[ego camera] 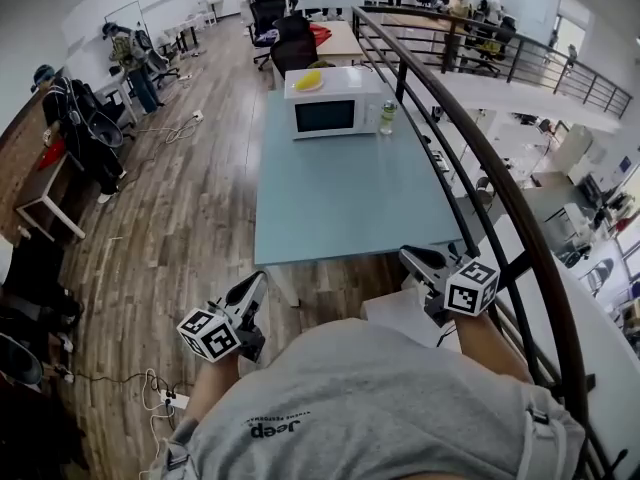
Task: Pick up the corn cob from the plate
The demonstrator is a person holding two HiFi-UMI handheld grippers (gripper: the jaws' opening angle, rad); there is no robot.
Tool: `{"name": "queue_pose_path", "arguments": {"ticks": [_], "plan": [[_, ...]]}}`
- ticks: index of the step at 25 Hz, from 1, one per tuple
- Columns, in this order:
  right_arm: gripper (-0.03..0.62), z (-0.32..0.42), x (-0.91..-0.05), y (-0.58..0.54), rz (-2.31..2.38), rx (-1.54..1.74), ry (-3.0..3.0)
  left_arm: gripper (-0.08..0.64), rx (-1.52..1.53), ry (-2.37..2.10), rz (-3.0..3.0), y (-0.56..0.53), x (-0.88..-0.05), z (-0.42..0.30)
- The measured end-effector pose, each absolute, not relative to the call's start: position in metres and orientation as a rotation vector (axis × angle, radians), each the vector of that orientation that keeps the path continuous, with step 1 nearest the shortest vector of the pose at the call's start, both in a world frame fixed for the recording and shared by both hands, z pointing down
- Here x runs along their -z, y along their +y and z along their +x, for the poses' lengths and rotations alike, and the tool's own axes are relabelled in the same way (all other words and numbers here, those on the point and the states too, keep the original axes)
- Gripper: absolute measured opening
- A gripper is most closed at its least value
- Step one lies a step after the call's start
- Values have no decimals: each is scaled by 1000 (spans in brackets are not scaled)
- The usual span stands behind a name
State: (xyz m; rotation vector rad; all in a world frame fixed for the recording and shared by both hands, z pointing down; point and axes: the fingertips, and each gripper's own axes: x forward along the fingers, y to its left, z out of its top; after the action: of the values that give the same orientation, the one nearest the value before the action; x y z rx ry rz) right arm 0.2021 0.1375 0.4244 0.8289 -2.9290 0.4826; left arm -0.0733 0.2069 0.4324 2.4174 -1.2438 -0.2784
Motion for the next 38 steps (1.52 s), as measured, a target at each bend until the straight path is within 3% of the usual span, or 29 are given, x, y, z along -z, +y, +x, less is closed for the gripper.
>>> {"name": "queue_pose_path", "arguments": {"ticks": [8,14,32,38], "plan": [[15,227,-427,127,801,-463,-2918,18,235,-1181,2412,187,-438,-24],[15,217,-447,108,790,-517,-2898,18,204,-1179,2388,172,-452,-33],[15,29,-425,-59,1064,-531,-2808,18,227,-956,2479,-23,-442,-230],[15,-3,-430,-96,1110,-524,-2727,18,238,-919,2455,-75,-450,-276]]}}
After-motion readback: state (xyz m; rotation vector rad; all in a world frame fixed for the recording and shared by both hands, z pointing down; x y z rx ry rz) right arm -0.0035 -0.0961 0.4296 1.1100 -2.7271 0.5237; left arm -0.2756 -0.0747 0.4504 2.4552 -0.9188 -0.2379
